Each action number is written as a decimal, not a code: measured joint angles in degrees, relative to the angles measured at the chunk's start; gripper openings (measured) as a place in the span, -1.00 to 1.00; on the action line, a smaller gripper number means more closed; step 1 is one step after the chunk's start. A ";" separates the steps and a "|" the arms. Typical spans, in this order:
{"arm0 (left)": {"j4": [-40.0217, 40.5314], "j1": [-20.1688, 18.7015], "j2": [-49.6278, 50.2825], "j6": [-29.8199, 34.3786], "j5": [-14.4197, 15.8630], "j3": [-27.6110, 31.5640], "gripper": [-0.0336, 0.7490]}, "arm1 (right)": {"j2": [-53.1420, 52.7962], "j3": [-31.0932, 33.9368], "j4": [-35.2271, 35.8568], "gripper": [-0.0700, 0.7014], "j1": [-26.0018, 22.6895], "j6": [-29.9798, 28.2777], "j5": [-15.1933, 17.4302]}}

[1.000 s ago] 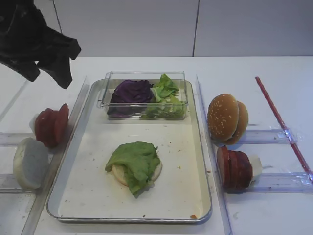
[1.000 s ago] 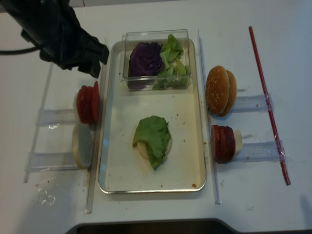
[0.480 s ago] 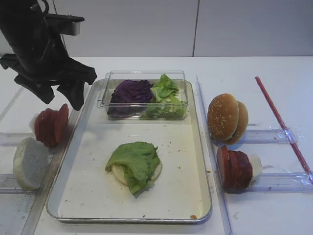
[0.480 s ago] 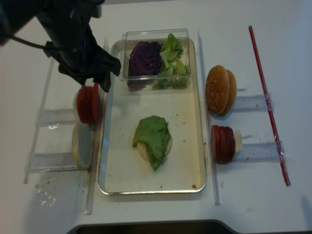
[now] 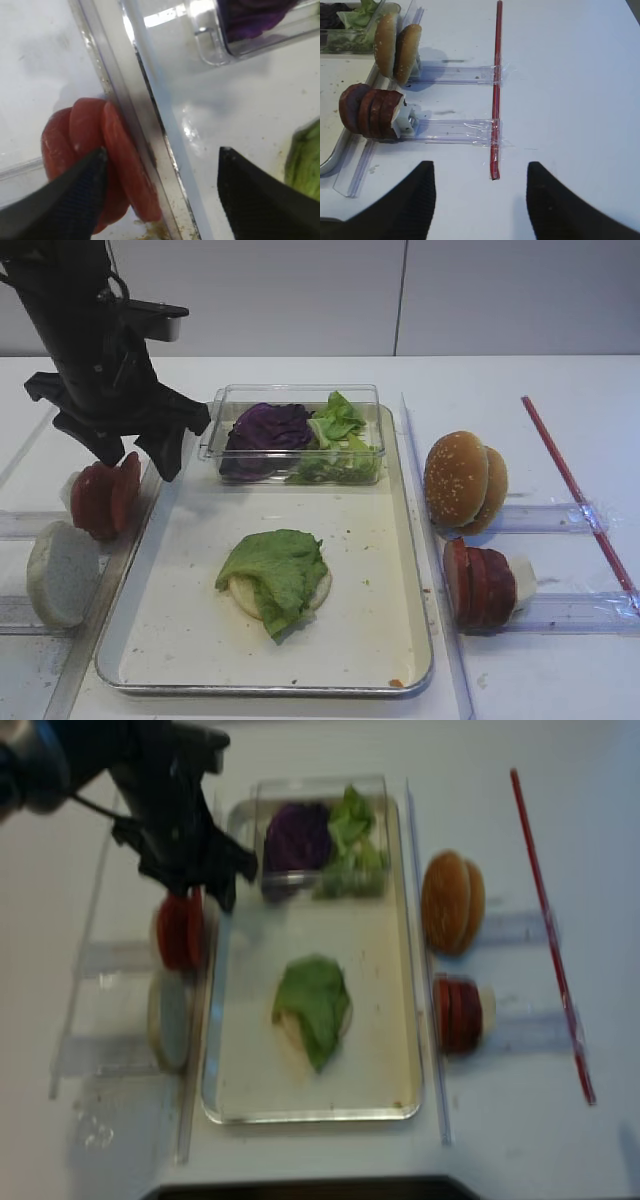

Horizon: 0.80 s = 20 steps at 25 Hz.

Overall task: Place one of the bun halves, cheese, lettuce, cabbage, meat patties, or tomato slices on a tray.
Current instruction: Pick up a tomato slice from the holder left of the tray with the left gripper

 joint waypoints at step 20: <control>2.46 0.00 3.32 -1.84 -0.36 -0.14 -0.55 | 0.00 0.00 0.00 0.28 0.00 0.00 0.00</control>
